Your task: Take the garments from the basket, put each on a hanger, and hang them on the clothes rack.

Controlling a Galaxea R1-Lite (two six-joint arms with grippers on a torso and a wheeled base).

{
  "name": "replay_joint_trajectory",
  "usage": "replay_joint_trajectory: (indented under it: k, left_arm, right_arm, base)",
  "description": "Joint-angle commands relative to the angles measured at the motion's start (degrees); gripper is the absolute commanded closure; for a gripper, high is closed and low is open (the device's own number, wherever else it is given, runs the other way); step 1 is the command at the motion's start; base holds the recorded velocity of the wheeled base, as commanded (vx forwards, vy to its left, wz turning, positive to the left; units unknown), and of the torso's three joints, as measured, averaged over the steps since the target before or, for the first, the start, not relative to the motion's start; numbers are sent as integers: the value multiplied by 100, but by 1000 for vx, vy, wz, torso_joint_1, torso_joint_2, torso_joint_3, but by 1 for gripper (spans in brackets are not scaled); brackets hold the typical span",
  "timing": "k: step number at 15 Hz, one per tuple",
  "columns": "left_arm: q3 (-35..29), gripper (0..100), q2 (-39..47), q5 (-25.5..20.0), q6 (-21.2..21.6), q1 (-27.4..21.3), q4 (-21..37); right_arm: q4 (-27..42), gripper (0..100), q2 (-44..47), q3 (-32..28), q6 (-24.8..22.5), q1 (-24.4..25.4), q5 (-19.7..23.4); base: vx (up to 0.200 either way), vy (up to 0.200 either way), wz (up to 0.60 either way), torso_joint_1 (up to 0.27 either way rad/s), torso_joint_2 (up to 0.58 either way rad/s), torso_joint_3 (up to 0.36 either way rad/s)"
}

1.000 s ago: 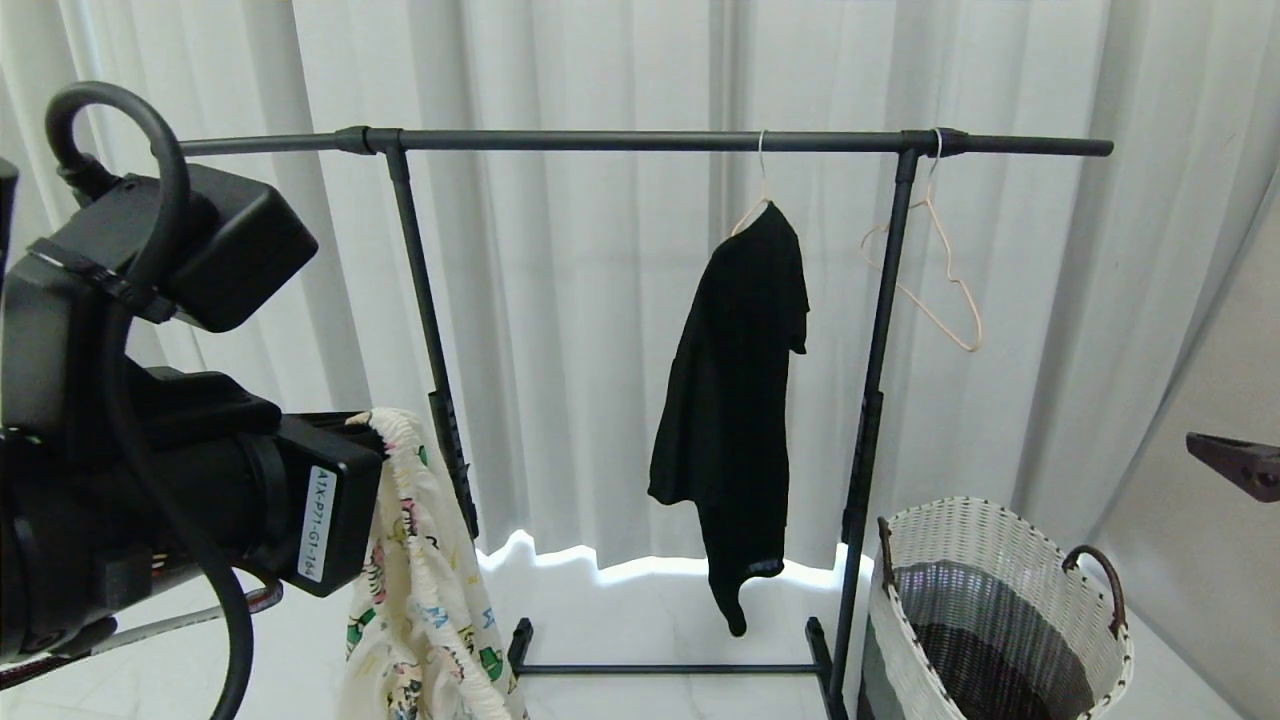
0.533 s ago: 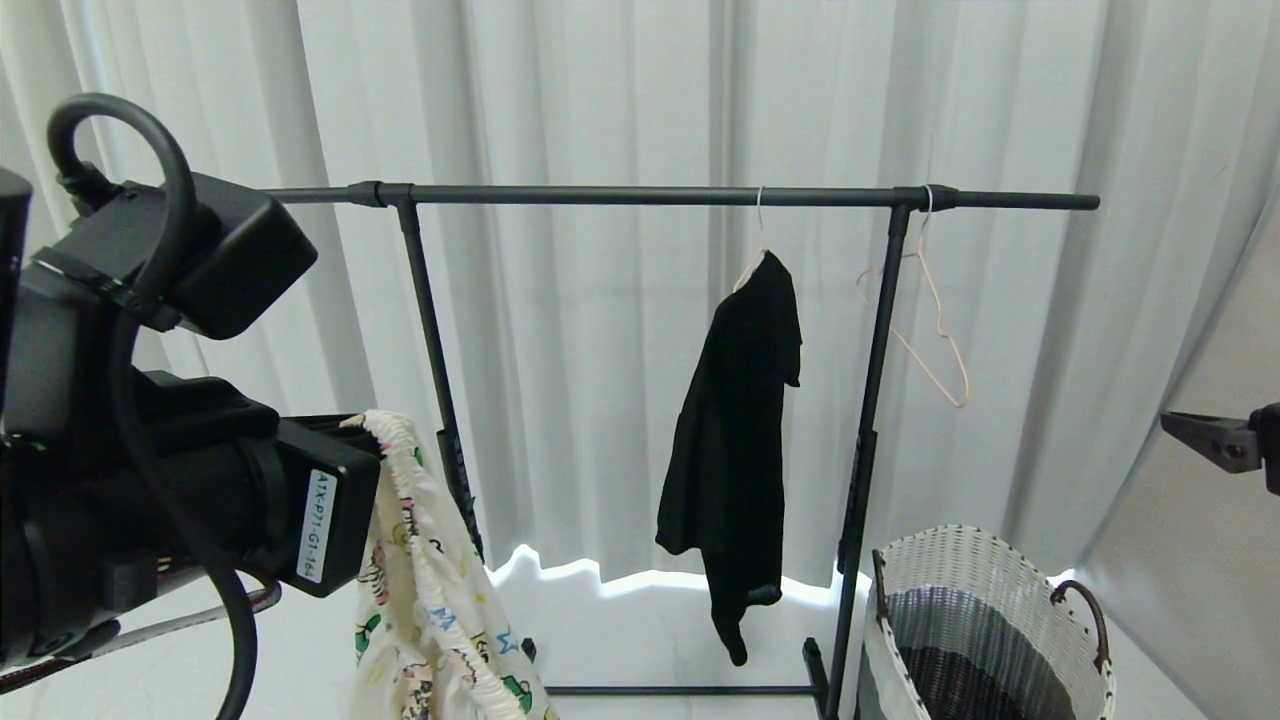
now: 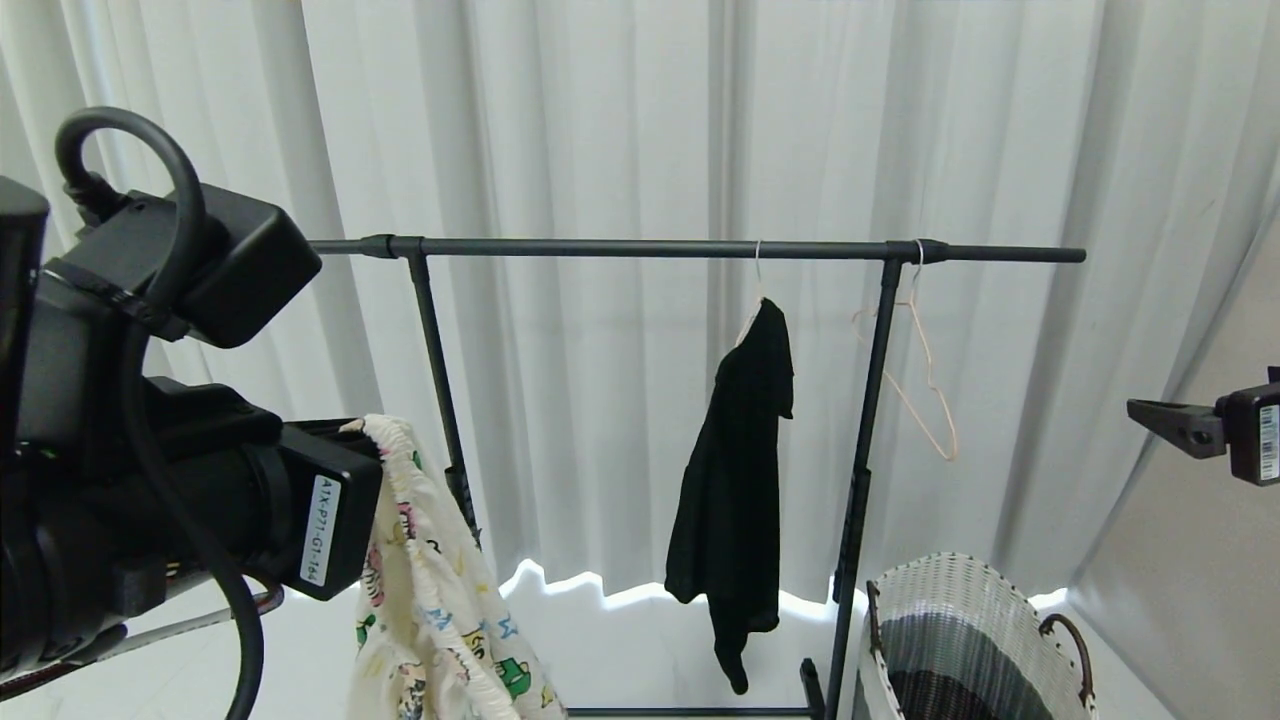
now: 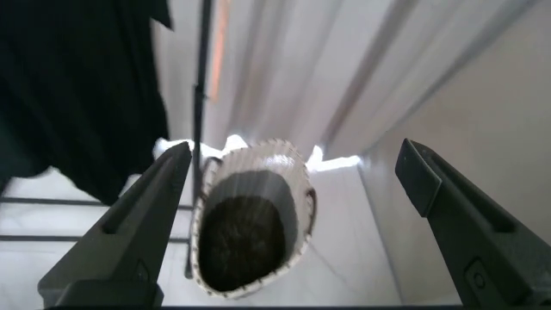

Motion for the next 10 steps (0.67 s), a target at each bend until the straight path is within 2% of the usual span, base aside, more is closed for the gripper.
replay_joint_trajectory:
  k: [1, 5, 10]
  left_arm:
    - [13, 100, 6, 132, 0, -9, 3]
    - [-14, 100, 24, 150, 35, 0, 3]
    - [-22, 100, 32, 150, 53, 0, 3]
  right_arm:
    - [-93, 0, 67, 7, -5, 3, 82]
    - [-146, 0, 164, -20, -5, 3, 109]
    - [-146, 0, 217, -46, 30, 3, 179]
  base:
    - [0, 0, 0, 66, -139, -76]
    - [0, 0, 0, 8, -18, -10]
    - [200, 0, 0, 5, -5, -3]
